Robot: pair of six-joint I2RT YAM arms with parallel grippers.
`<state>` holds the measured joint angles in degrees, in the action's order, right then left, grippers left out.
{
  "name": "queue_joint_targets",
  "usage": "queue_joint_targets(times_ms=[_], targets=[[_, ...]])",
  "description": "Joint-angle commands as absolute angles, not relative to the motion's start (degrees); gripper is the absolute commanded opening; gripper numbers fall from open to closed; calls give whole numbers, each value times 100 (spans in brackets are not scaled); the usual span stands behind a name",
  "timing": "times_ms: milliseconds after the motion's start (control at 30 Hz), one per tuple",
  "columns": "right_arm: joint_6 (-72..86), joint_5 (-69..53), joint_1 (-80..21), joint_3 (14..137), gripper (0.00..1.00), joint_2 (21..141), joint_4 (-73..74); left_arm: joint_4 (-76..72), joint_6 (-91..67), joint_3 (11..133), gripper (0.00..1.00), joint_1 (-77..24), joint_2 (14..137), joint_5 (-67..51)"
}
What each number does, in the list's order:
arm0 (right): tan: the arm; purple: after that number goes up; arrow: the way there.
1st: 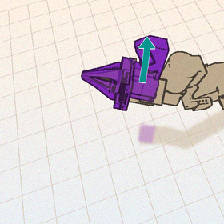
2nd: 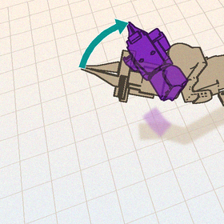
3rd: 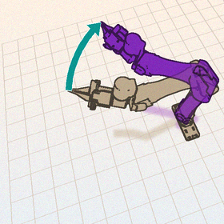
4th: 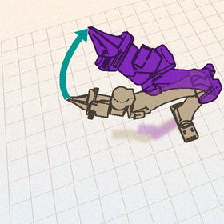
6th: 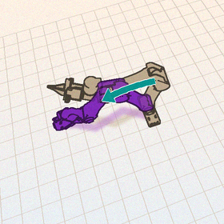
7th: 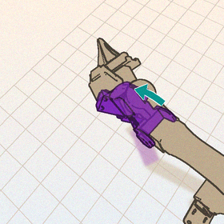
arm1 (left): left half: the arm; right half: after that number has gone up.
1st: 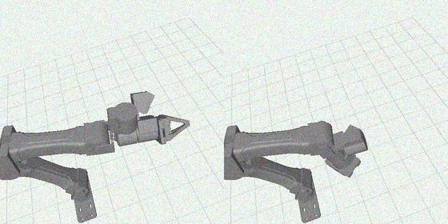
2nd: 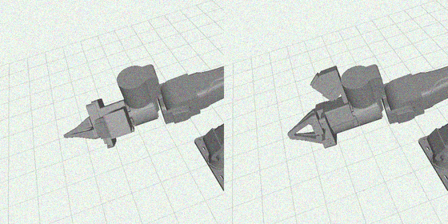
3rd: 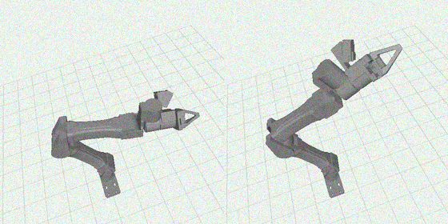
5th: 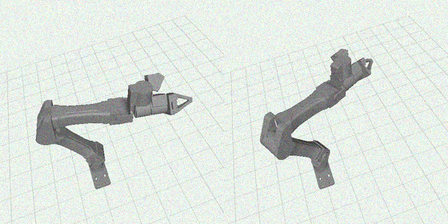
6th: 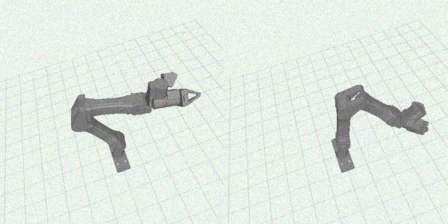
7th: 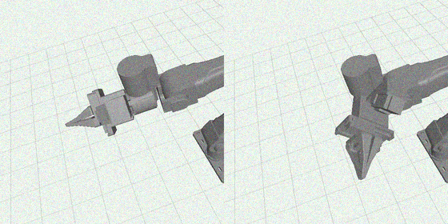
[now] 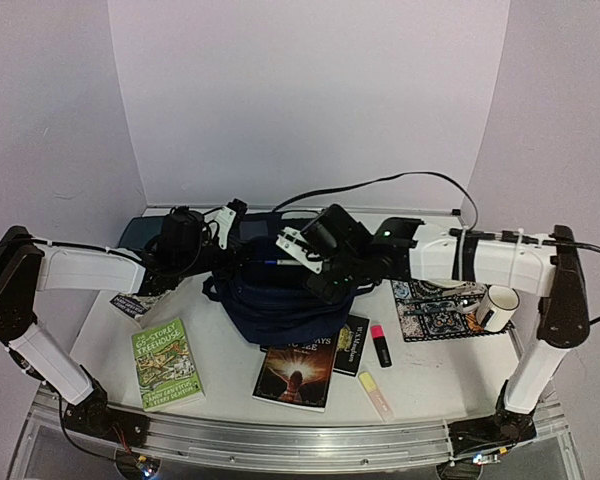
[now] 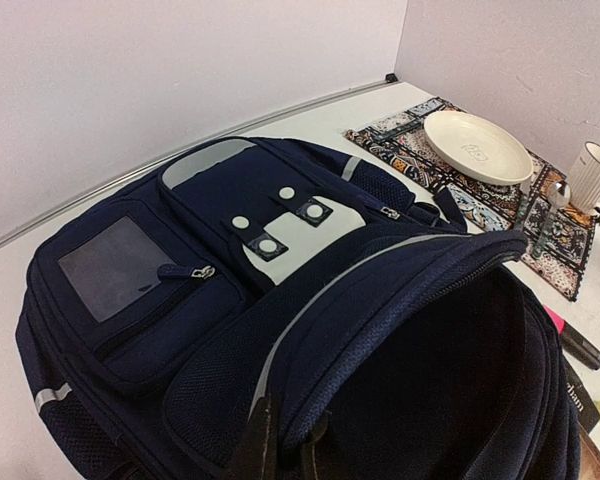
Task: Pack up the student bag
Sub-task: Place the pen in the second largest pocket of the bag, then pick up the pen from the center of the board.
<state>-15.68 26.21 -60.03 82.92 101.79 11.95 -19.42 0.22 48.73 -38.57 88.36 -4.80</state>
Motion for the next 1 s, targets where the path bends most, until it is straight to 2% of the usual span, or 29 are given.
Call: queue_joint_targets(times_ms=[0,167,467,967], targets=[[408,2610,-5992,7682,69,9448,1557,-2389,-160,5159,0,-3860,8703,-505],[1687,2556,-5845,7133,71,9047,2119,-2373,-170,5174,0,-3858,8760,-480],[3347,1650,-5243,6160,69,8911,2604,-2356,-198,5143,0,-3857,8732,-442],[3901,548,-4601,5532,61,9619,2106,-2347,-194,5124,0,-3858,8686,-409]])
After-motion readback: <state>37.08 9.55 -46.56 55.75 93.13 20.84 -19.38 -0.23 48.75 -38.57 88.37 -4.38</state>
